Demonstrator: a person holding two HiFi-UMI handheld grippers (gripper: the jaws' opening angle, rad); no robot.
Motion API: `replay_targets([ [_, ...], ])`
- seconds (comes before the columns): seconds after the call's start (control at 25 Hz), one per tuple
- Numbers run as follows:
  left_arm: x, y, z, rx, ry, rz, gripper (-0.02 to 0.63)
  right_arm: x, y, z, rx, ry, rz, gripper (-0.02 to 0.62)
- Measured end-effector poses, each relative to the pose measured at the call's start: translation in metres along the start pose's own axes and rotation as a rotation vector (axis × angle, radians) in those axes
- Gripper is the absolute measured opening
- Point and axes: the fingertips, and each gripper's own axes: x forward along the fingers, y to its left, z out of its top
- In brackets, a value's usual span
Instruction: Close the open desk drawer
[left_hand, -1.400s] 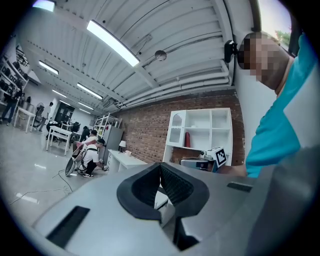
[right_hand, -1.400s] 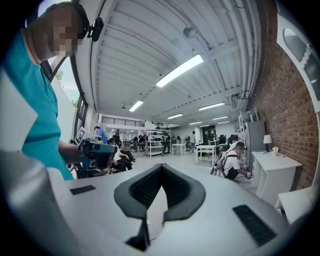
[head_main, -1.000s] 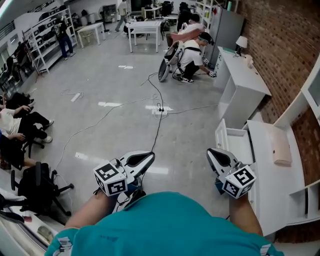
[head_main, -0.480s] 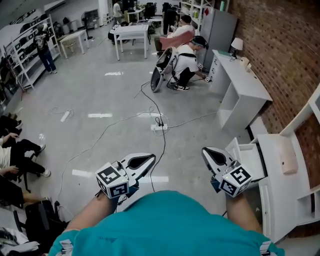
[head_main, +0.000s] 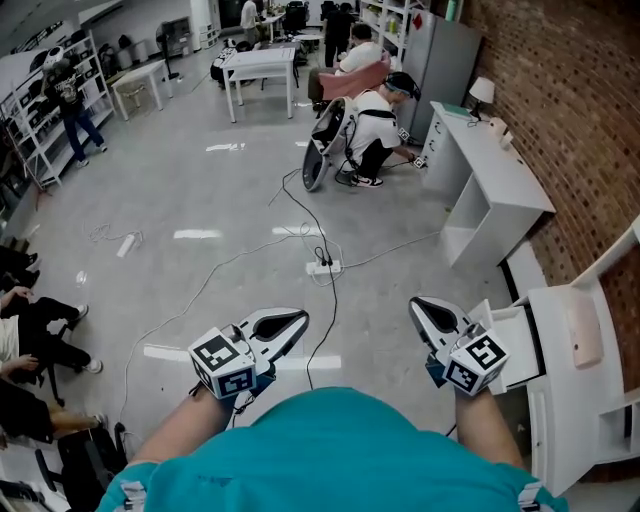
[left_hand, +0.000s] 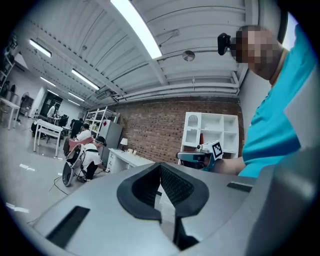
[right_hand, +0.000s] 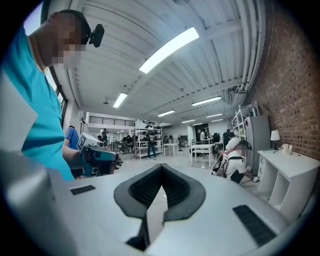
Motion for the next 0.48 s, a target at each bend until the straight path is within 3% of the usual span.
replay_targets([
  [0.24,0.061,0.020,0.001,0.005,0.017,0.019,0.015,0.005,-0.069,-0.018,0.042,0.000,0.028,0.021],
  [0.48,0.140,0.037,0.020,0.016,-0.019,0.127,0.015,0.015,-0.162,-0.019,0.037,0.006,0.141,0.021],
])
